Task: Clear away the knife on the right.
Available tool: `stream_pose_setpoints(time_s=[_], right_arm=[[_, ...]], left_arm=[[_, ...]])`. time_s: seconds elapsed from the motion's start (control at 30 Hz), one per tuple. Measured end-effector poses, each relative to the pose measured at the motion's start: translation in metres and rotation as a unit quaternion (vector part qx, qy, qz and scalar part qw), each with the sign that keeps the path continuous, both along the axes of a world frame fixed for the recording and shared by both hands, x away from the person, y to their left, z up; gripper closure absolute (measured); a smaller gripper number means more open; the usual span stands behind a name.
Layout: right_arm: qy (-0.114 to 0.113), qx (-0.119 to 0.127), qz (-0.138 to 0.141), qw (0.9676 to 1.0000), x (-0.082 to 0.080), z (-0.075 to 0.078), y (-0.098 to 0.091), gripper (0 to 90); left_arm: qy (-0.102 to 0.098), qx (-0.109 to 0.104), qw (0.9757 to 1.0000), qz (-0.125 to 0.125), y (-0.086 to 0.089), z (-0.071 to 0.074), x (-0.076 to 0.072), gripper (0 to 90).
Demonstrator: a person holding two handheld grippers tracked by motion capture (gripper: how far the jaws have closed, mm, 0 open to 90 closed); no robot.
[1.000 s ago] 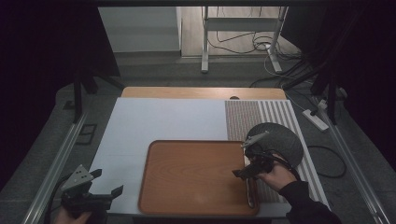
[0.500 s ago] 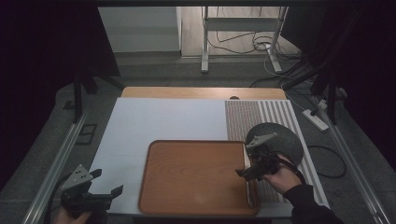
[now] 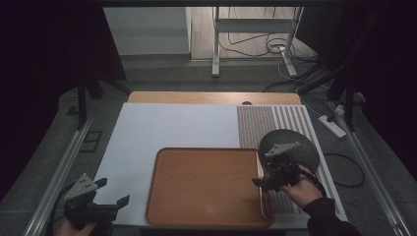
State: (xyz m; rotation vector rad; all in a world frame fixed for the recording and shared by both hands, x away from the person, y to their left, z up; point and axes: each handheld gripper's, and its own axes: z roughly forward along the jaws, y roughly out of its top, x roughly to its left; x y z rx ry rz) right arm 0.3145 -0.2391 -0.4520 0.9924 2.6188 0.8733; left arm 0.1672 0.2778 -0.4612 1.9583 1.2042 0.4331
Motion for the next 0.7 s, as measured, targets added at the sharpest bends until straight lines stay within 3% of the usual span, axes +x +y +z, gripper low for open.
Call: stream_pose_setpoints(time_s=[0.7], right_arm=[[-0.009, 0.005, -0.031, 0.9995, -0.014, 0.004, -0.019, 0.0]], left_arm=[[0.002, 0.002, 1.0, -0.001, -0.001, 0.0, 0.0, 3.7]])
